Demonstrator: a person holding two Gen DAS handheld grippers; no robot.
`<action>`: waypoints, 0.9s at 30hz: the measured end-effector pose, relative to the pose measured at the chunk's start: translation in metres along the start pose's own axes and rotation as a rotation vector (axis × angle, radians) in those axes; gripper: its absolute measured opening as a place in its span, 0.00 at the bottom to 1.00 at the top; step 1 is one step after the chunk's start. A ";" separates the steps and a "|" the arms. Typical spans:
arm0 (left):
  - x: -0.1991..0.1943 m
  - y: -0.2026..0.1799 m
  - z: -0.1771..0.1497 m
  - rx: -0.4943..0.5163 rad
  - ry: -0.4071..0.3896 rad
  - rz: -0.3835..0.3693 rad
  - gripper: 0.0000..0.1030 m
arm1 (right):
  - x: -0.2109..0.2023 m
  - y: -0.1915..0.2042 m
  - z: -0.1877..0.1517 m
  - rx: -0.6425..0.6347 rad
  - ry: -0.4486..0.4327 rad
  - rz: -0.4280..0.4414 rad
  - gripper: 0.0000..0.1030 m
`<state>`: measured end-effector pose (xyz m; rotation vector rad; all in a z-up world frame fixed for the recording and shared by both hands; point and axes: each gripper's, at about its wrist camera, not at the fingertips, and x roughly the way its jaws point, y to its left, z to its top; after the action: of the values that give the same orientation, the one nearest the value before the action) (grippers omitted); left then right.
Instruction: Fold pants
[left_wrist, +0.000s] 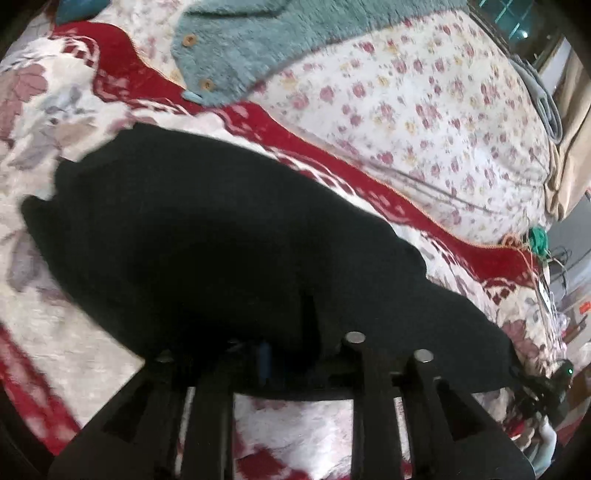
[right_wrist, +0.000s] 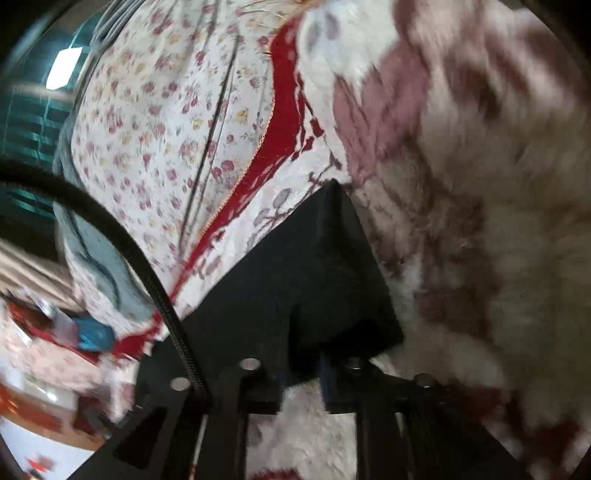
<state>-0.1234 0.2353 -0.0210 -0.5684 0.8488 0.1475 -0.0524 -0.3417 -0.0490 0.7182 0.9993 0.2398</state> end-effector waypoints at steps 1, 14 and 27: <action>-0.004 0.002 0.001 -0.001 -0.006 0.000 0.23 | -0.008 0.003 -0.002 -0.019 -0.011 -0.029 0.30; -0.070 0.082 0.007 -0.164 -0.103 -0.035 0.58 | 0.027 0.168 -0.065 -0.557 0.017 0.320 0.35; -0.048 0.095 0.032 -0.150 -0.063 0.000 0.58 | 0.167 0.333 -0.231 -1.123 0.215 0.381 0.36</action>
<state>-0.1661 0.3371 -0.0079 -0.7010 0.7809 0.2290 -0.1110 0.0922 -0.0250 -0.1696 0.7520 1.1215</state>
